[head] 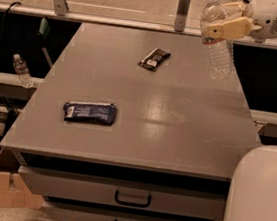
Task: Place water bottle upright
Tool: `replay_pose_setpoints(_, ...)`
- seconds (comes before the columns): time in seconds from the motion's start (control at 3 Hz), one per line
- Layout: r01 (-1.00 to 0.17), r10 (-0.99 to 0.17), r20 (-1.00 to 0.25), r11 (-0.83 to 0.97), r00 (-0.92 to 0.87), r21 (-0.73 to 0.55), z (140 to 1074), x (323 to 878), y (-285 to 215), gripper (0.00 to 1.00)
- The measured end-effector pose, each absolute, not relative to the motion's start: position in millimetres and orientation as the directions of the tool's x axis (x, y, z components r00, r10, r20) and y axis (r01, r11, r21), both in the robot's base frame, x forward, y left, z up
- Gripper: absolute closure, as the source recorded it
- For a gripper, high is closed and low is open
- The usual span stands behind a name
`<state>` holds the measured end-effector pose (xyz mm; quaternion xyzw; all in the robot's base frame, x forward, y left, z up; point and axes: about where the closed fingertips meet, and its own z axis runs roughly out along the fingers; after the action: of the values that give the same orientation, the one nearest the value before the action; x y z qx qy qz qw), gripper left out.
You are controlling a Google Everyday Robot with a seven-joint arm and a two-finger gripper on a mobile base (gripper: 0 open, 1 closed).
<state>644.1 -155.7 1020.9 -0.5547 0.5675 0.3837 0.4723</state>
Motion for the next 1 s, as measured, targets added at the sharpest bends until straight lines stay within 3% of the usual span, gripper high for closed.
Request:
replay_pose_setpoints(0.33,-0.993,-0.242,-0.967,0.067,0.076,-0.094,1024,648,-143,1.00)
replay_pose_setpoints(1.0,-0.980,-0.084,-0.977,-0.004,0.198,-0.199,1033,634,-143,1.00)
